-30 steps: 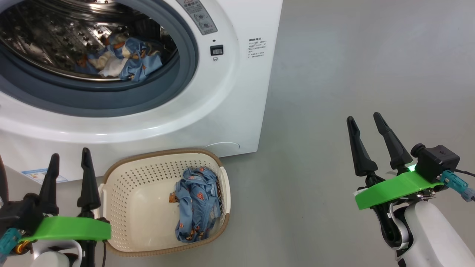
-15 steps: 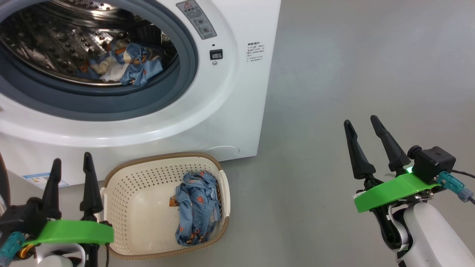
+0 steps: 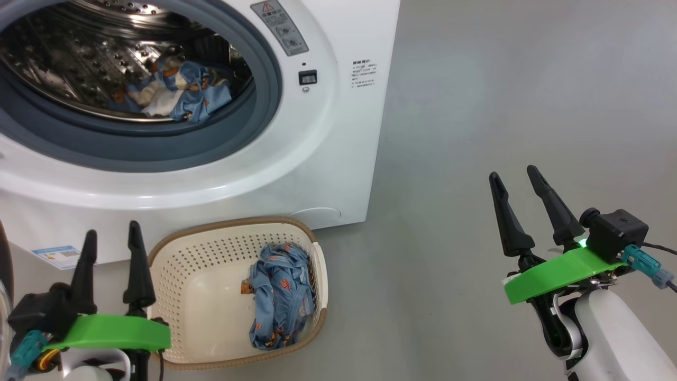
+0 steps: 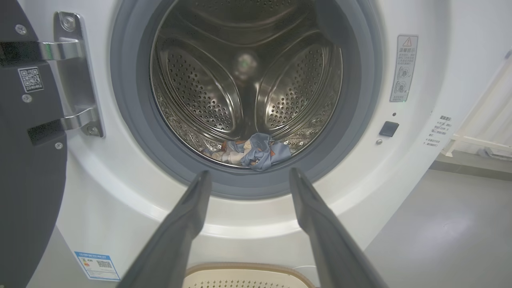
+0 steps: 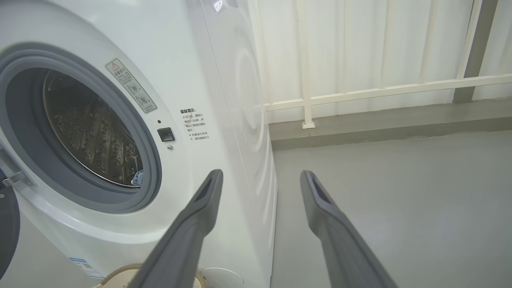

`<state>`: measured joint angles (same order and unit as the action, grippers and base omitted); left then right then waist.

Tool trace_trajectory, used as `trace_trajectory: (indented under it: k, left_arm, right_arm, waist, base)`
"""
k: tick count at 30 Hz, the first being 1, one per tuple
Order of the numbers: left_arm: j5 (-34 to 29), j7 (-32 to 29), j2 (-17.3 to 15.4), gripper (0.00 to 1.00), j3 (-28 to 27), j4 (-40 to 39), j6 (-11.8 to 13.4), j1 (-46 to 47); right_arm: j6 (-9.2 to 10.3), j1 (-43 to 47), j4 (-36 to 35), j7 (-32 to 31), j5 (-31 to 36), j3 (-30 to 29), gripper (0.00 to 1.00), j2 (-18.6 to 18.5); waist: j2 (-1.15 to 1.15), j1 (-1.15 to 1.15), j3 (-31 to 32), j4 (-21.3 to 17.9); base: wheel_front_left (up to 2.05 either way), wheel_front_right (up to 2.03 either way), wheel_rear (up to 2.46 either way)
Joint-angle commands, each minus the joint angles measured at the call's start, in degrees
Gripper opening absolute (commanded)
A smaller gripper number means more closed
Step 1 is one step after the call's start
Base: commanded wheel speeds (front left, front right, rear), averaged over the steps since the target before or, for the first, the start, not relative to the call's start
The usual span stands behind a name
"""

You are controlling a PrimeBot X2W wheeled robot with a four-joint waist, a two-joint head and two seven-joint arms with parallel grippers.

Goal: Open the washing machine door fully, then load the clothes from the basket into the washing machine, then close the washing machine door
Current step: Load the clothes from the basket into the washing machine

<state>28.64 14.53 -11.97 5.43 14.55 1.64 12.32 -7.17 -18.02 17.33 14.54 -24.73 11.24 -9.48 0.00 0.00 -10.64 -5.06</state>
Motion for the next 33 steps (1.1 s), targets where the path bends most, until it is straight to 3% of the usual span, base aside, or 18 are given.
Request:
trace_trajectory:
  k: [1, 12, 18, 33]
  left_arm:
    - [0.0, -0.5, -1.3, 1.00, -1.5, -0.8, 0.0, -0.1]
    - [1.0, -3.8, -0.9, 1.00, 0.8, 2.0, -1.1, 1.7]
    - [0.9, -6.1, -1.7, 1.00, 2.6, 6.5, -3.0, 5.1]
    - [1.2, -11.9, -3.9, 1.00, 7.1, 25.1, -7.7, 17.7]
  right_arm:
    - [-0.32, 0.3, -1.2, 0.5, -0.2, 1.3, 1.00, -0.6]
    - [-0.32, -0.3, -1.5, 0.5, -0.2, 0.7, 1.00, 0.1]
    - [-0.32, -1.1, -2.0, 0.5, -0.1, -0.1, 1.00, 0.9]
    - [-0.32, -4.7, -4.7, 0.5, 1.2, -1.4, 1.00, 4.3]
  waist:
    - [0.00, 0.00, -0.3, -0.1]
    - [0.00, 0.00, -3.8, -1.3]
    - [0.00, 0.00, -7.6, -2.1]
    - [0.00, 0.00, -21.2, -5.6]
  base:
    - [0.00, 0.00, 0.00]
    - [0.00, 0.00, 0.00]
    - [0.00, 0.00, 0.00]
    - [0.00, 0.00, 0.00]
